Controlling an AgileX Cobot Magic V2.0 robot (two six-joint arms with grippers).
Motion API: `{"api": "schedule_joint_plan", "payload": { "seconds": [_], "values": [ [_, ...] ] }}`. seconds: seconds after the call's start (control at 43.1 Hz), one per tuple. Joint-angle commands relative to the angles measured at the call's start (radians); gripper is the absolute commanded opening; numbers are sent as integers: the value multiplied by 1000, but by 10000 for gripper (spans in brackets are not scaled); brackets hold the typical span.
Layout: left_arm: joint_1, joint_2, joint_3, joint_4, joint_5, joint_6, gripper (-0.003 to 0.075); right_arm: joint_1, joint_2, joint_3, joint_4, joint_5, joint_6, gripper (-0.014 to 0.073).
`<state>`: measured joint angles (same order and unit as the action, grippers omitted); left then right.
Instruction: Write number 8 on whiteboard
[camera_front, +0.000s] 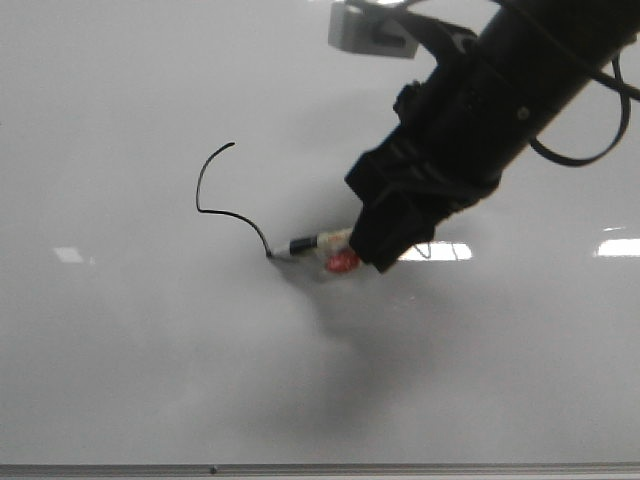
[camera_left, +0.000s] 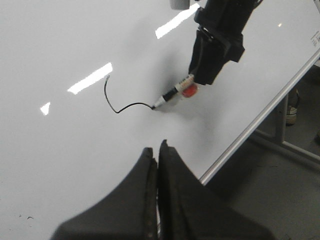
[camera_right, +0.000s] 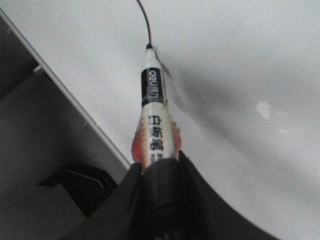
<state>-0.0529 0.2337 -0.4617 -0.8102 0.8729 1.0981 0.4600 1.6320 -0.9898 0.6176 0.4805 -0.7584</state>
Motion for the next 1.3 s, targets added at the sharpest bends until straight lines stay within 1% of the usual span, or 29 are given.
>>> {"api": "schedule_joint_plan", "payload": {
  "seconds": [0.0, 0.162, 0.278, 0.348, 0.464, 0.579, 0.811, 0.927, 1.02, 1.275],
  "values": [
    [3, 10, -25, -53, -47, -9, -19, 7, -13, 24, -8, -91, 17, -57],
    [3, 10, -25, -53, -47, -9, -19, 85, 52, 20, -7, -148, 17, -57],
    [3, 10, -25, -53, -47, -9, -19, 142, 94, -36, 6, -180, 17, -57],
    [3, 10, -25, -53, -47, -9, -19, 152, 111, -76, 38, -181, 17, -57],
    [3, 10, -25, -53, -47, -9, -19, 150, 109, -121, 61, -186, 17, -57],
    [3, 10, -25, -53, -47, -9, -19, 132, 69, -118, 61, -185, 18, -57],
    [3, 10, -25, -53, -47, -9, -19, 23, -53, -64, 61, -173, 20, -57],
    [3, 10, -25, -53, -47, -9, -19, -28, -96, -65, 60, -167, 20, -57],
    [3, 10, -25, -53, -47, -9, -19, -27, -98, -94, 47, -167, 18, -57],
    [3, 10, -25, -53, -47, -9, -19, 47, -23, -216, 36, -158, 20, -57]
  ]
}}
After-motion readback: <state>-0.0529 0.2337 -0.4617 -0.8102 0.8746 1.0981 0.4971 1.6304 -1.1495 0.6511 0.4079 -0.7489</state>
